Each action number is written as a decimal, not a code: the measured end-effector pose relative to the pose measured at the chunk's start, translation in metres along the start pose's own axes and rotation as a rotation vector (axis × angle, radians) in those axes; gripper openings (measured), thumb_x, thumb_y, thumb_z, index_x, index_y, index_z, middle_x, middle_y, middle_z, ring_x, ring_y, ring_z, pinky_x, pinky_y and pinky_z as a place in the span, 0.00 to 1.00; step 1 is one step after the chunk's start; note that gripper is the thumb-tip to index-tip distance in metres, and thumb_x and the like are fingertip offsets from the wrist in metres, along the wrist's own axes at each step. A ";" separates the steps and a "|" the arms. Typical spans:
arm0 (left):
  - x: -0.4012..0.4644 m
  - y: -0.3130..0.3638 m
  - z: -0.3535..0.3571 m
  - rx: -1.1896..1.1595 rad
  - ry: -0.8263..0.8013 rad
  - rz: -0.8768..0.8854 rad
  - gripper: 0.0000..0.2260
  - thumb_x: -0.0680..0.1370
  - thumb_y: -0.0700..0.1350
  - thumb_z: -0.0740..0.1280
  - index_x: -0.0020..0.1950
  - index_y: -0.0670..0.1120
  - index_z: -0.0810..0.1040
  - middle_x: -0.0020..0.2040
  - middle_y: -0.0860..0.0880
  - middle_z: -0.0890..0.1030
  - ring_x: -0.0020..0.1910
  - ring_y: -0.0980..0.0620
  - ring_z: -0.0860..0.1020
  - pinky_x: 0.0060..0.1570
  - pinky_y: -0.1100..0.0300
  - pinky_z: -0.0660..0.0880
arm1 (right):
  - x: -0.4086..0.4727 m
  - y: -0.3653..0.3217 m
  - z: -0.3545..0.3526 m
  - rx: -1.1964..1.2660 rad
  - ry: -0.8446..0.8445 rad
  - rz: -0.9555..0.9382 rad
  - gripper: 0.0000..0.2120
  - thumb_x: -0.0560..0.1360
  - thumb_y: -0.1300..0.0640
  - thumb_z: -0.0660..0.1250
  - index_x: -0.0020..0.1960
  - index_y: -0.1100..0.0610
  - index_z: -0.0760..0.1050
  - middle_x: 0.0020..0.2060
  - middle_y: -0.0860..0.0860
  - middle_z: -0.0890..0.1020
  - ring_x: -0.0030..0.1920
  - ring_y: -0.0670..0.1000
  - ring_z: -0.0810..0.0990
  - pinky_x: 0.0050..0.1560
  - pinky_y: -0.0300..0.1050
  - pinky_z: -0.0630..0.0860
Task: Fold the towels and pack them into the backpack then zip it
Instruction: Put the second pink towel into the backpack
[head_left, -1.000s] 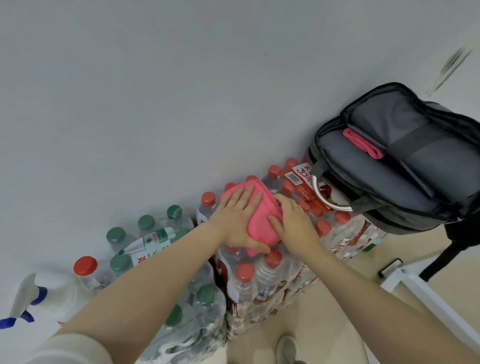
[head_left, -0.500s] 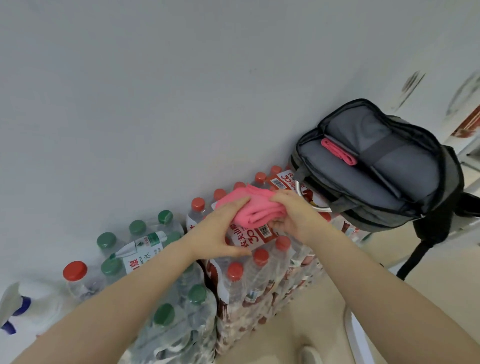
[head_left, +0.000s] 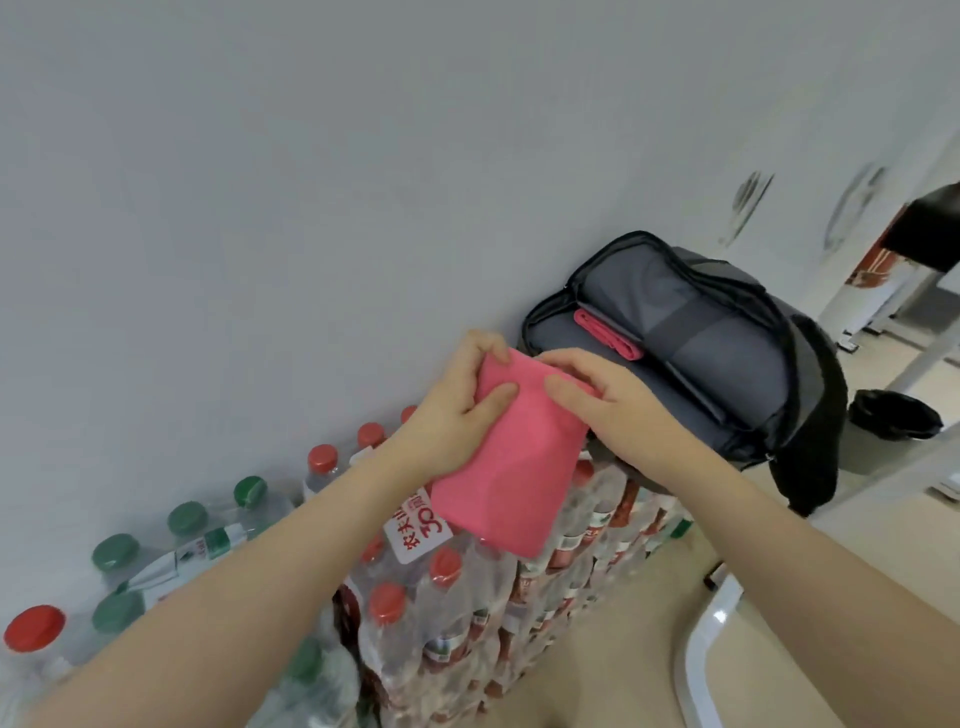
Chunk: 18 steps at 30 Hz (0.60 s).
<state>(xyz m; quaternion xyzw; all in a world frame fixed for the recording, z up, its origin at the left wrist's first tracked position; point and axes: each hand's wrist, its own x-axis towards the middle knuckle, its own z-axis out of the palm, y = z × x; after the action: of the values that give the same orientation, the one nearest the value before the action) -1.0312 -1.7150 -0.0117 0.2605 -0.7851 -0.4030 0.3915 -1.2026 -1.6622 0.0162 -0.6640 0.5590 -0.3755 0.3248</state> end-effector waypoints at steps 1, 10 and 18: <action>0.007 0.001 0.006 0.034 -0.007 0.014 0.08 0.76 0.40 0.57 0.45 0.55 0.65 0.42 0.56 0.70 0.39 0.67 0.70 0.43 0.74 0.66 | 0.002 0.003 -0.008 -0.072 -0.007 -0.024 0.10 0.74 0.51 0.66 0.55 0.45 0.73 0.43 0.35 0.77 0.44 0.32 0.75 0.44 0.27 0.70; 0.063 -0.012 0.054 0.351 -0.227 -0.132 0.20 0.76 0.45 0.66 0.66 0.59 0.69 0.64 0.51 0.65 0.61 0.57 0.66 0.60 0.70 0.59 | 0.029 0.062 -0.062 -0.041 0.165 0.152 0.06 0.78 0.56 0.60 0.52 0.54 0.74 0.45 0.49 0.78 0.48 0.50 0.76 0.49 0.45 0.72; 0.104 -0.022 0.069 0.400 -0.141 -0.190 0.26 0.73 0.46 0.69 0.70 0.53 0.66 0.64 0.53 0.62 0.62 0.58 0.63 0.62 0.68 0.58 | 0.045 0.136 -0.117 -1.139 0.086 0.243 0.37 0.74 0.40 0.60 0.76 0.52 0.50 0.76 0.56 0.54 0.75 0.58 0.54 0.72 0.56 0.54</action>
<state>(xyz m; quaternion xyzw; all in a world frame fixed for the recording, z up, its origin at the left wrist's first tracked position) -1.1443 -1.7727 -0.0137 0.3769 -0.8467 -0.2917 0.2366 -1.3674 -1.7305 -0.0342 -0.6493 0.7577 -0.0025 -0.0657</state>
